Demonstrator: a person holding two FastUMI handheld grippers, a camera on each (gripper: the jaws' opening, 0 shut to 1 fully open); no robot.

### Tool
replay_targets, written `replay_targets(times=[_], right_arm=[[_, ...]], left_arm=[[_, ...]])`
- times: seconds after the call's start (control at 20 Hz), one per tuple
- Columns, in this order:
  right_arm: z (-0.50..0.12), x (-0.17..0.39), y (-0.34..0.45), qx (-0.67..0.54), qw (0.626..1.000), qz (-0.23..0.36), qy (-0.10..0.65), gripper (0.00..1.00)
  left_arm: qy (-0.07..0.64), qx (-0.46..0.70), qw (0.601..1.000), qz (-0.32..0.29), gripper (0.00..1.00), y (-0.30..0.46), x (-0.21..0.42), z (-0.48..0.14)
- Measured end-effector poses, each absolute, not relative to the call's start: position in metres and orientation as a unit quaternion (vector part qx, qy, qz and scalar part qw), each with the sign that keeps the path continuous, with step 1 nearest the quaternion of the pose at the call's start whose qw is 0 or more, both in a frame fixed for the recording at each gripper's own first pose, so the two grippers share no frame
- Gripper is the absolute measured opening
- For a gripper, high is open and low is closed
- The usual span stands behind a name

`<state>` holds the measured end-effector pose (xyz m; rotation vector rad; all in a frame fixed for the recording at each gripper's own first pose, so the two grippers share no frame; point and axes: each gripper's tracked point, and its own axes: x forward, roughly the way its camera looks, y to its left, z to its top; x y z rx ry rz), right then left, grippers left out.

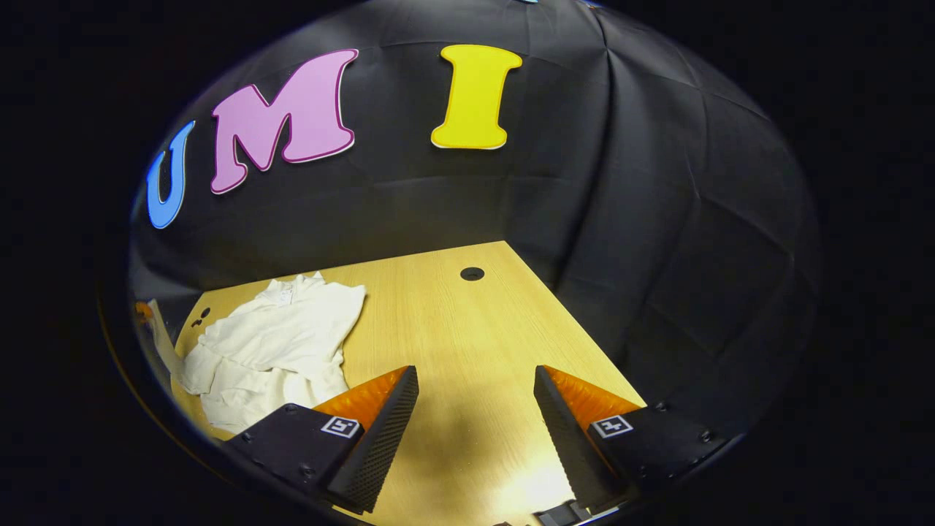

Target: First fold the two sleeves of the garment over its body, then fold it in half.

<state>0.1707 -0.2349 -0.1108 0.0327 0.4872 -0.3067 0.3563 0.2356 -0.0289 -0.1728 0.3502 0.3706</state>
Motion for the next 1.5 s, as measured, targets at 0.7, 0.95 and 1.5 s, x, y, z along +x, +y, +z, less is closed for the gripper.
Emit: replay_targets(times=[0.7,0.95,1.5], right_arm=[[-0.141,0.202,-0.272,0.049,0.954,-0.153,0.253,0.98],[-0.144,0.209,-0.264,0.048,0.956,-0.143,0.251,0.98],[-0.16,0.195,-0.18,0.066,0.957,-0.084,0.268,0.99]], left_arm=[[0.172,-0.019,0.981,-0.082,0.06,-0.119,0.469,-0.043],[0.182,-0.022,0.972,-0.147,0.21,-0.186,0.464,-0.061],[0.184,0.062,0.977,-0.087,1.0,-0.077,0.34,-0.089]])
